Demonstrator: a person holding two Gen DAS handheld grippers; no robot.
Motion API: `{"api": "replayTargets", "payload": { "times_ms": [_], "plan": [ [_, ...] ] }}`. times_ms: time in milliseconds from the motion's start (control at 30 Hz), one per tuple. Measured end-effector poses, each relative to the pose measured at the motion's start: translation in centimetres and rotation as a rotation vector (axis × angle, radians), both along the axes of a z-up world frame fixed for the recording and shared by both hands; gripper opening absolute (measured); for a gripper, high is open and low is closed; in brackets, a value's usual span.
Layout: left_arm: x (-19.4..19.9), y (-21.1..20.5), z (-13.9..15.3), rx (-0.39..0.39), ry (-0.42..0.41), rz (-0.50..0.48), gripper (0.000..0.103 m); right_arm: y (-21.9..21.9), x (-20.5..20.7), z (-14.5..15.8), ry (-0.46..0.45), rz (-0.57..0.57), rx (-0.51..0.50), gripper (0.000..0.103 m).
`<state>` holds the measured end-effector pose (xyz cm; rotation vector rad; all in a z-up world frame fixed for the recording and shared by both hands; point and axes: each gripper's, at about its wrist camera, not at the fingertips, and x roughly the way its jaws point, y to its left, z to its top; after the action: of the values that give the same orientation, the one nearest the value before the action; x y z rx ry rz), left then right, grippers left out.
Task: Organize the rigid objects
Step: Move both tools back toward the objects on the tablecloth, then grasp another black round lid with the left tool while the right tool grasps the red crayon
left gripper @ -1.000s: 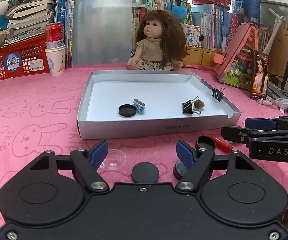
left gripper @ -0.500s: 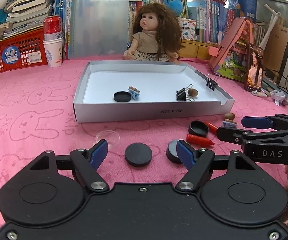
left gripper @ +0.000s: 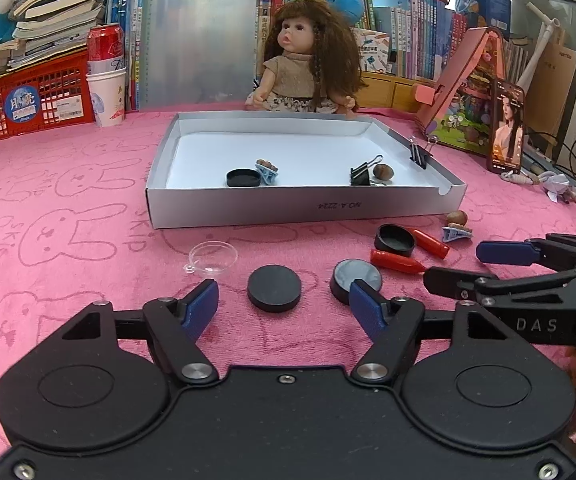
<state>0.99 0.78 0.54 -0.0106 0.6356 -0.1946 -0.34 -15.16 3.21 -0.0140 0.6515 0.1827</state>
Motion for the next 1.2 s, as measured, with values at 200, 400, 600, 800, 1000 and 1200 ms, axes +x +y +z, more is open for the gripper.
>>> {"api": "replayTargets", "payload": {
  "times_ms": [200,400,600,800,1000,1200],
  "plan": [
    [0.2,0.2,-0.1,0.018,-0.008,0.007,0.035,0.5,-0.2,-0.1,0.005,0.017,0.005,0.082],
    [0.5,-0.2,-0.4,0.026,-0.014,-0.004,0.031,1.6,-0.5,0.0,-0.001,0.031,-0.028,0.054],
    [0.8,-0.2,-0.6,0.025,-0.021,0.003,0.031,2.3,-0.4,0.1,-0.002,0.05,-0.017,0.045],
    [1.3,-0.1,-0.8,0.017,-0.023,-0.001,0.033,3.1,0.2,0.0,-0.003,0.065,-0.012,0.044],
    [1.5,-0.1,-0.9,0.02,-0.027,-0.002,0.03,3.7,1.5,-0.1,-0.002,0.071,0.006,0.039],
    [1.5,0.0,-0.7,0.016,-0.03,0.004,0.03,3.5,1.7,-0.2,-0.007,0.039,0.023,0.017]
  ]
}}
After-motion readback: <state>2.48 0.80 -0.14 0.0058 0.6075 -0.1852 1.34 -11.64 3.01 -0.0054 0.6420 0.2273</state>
